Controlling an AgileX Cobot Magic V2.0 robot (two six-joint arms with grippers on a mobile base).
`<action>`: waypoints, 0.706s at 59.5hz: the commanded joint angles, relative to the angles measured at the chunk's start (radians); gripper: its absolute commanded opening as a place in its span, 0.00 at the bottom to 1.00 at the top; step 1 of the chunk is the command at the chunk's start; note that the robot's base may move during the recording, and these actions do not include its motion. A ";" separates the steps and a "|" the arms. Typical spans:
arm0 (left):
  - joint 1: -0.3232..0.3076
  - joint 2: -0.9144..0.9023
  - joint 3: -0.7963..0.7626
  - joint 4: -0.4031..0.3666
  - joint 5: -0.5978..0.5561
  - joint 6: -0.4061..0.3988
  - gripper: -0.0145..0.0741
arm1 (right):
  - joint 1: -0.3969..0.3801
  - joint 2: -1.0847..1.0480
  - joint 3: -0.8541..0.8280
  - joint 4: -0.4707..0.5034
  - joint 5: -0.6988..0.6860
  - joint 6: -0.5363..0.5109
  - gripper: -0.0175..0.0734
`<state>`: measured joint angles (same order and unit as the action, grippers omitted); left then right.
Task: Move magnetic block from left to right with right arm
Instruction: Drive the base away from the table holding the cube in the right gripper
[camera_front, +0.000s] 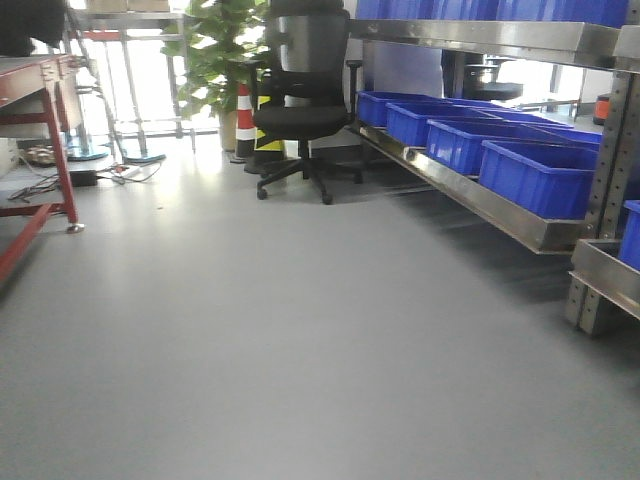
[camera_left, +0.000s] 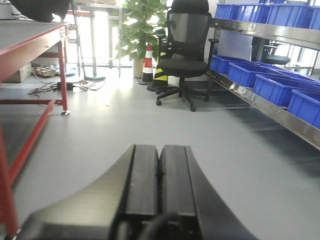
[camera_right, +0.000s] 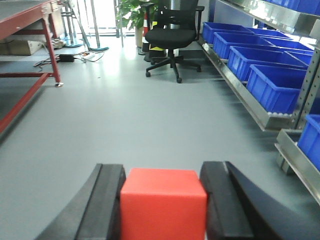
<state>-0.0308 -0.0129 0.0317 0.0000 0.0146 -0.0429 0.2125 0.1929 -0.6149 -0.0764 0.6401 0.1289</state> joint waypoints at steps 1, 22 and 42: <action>-0.004 -0.014 0.010 0.000 -0.090 -0.004 0.03 | -0.005 0.018 -0.026 -0.005 -0.081 -0.010 0.35; -0.004 -0.014 0.010 0.000 -0.090 -0.004 0.03 | -0.005 0.018 -0.026 -0.005 -0.081 -0.010 0.35; -0.004 -0.014 0.010 0.000 -0.090 -0.004 0.03 | -0.005 0.018 -0.026 -0.005 -0.081 -0.010 0.35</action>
<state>-0.0308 -0.0129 0.0317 0.0000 0.0146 -0.0429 0.2125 0.1929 -0.6149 -0.0764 0.6408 0.1289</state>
